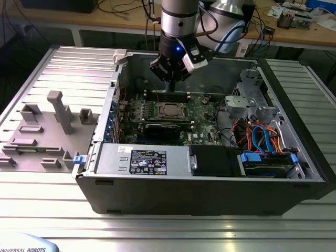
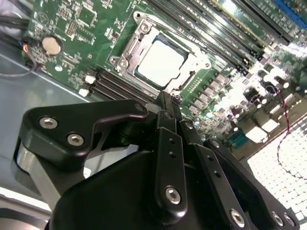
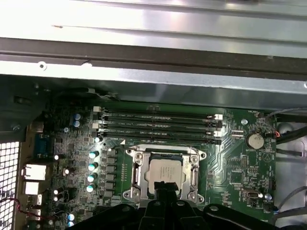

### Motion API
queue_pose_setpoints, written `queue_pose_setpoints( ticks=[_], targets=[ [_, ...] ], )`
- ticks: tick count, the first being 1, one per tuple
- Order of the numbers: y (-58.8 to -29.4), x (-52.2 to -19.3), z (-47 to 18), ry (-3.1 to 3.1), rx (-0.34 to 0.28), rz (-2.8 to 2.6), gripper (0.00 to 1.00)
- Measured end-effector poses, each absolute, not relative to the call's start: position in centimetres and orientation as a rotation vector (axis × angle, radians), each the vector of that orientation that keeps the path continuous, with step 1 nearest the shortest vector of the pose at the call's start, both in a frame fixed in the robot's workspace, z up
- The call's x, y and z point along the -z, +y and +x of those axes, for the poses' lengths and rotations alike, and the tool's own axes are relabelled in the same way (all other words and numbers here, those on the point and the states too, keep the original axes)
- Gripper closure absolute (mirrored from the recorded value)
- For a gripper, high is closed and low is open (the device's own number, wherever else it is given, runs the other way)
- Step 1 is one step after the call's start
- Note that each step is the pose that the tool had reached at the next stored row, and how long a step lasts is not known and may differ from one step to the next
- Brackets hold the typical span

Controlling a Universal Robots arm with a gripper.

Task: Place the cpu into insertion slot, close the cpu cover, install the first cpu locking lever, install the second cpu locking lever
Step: 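Install the first cpu locking lever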

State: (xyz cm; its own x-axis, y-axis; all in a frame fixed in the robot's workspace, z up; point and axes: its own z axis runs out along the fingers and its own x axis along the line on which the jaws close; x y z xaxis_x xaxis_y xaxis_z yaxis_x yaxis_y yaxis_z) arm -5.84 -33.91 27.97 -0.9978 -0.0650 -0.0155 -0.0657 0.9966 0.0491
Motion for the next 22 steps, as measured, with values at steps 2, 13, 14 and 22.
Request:
queue_pose_setpoints(
  ticks=[2,13,14,22],
  targets=[
    [-33.9,-27.8,-6.3,3.125,-0.078,-0.104,0.89],
    [-33.5,-27.1,-10.9,3.131,-0.078,-0.110,0.89],
    [-33.5,-27.1,-11.0,3.131,-0.078,-0.110,0.89],
    [-32.1,-26.7,-11.5,3.131,-0.084,-0.110,0.89]
  ],
)
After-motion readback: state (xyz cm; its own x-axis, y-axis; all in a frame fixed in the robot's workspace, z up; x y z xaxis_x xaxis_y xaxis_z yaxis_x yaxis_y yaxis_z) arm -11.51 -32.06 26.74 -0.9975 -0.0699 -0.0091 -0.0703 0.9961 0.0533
